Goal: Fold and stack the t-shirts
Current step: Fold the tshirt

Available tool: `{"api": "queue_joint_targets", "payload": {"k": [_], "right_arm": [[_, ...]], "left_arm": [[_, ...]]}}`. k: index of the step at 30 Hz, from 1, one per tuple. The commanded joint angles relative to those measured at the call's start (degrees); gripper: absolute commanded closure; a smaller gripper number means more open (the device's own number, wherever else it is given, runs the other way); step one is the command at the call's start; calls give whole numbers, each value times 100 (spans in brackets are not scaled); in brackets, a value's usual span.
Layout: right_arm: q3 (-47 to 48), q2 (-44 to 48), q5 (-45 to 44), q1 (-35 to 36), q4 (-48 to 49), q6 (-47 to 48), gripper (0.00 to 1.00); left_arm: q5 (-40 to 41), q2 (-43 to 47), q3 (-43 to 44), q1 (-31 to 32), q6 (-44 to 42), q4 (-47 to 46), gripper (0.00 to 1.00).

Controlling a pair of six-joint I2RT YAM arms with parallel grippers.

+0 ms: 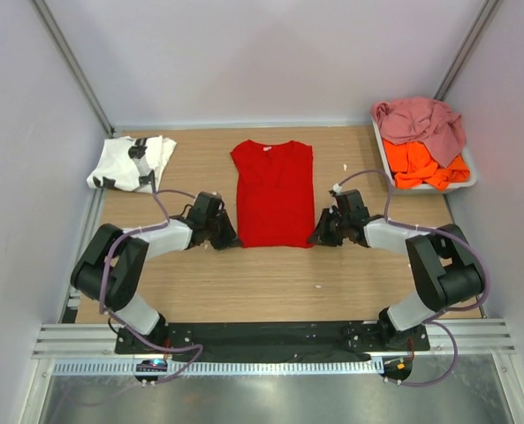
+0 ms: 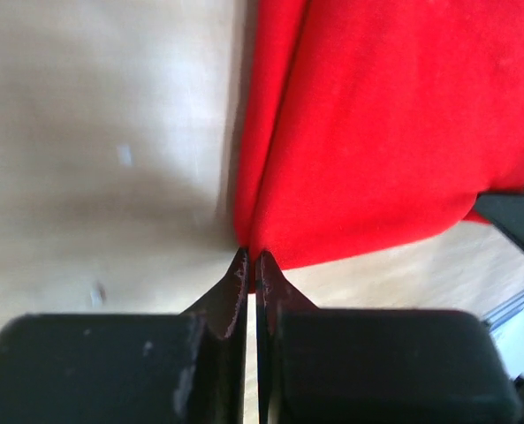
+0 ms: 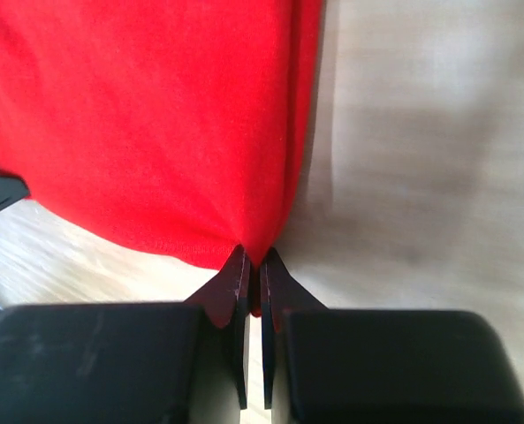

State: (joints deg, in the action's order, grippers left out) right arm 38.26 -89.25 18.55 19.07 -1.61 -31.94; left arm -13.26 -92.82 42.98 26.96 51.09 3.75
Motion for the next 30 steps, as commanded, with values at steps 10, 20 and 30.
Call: {"api": "queue_joint_targets", "payload": {"k": [10,20,30], "right_arm": [[-1004,2981,43,184,-2080,-127,99],[-23,3978,-351,264,-3267,-278,99],[1570,2318,-958,255,-3083,259,99]], "left_arm": [[885,2589,-1195,1653,779,1232,100],[1799,3789,-163,2007,675,3148,100],[1730,2497,1589,908,-371,3659,100]]}}
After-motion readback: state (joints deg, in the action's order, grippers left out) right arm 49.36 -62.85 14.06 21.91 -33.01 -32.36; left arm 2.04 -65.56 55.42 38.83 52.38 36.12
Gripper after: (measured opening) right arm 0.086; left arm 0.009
